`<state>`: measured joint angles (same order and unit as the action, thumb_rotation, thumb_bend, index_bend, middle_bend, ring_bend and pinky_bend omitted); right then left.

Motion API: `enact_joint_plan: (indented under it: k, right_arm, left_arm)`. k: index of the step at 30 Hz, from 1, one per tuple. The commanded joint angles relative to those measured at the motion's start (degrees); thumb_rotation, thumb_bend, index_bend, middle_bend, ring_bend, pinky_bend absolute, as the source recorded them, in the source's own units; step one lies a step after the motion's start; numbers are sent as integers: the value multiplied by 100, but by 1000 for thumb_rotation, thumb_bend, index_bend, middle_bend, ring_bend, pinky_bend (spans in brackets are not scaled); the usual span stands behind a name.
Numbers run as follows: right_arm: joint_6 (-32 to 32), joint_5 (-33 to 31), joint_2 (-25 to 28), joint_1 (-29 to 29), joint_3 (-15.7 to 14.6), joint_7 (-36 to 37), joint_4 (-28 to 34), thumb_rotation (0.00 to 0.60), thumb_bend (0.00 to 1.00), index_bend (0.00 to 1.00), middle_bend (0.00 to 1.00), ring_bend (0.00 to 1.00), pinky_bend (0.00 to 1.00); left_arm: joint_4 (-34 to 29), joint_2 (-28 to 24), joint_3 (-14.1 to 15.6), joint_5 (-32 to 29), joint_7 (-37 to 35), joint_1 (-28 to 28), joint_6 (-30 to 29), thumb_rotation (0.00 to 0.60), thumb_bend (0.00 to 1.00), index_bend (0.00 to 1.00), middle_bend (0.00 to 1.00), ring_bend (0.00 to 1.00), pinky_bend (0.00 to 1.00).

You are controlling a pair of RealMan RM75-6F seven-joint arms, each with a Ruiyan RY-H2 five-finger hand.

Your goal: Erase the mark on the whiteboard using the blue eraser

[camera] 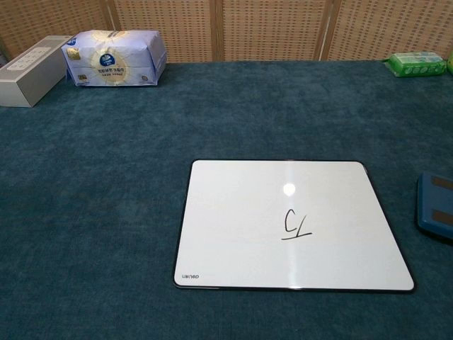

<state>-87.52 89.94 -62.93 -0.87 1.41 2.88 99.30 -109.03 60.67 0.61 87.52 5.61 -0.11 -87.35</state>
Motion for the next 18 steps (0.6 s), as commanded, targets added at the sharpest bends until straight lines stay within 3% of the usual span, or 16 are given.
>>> enact_joint_plan:
  k: [1,18]
  right_arm:
    - [8,-6,-1,-7,5,-7,6,600,238,279,74,0,0]
    - [-15,46,1,-2,-21,126,-4,600,238,278,74,0,0]
  left_arm:
    - [4,9,-2,-7,3,-5,10,600,497,324,274,166,11]
    - [-33,-33,3,57,-3,11,-40,600,497,324,274,166,14]
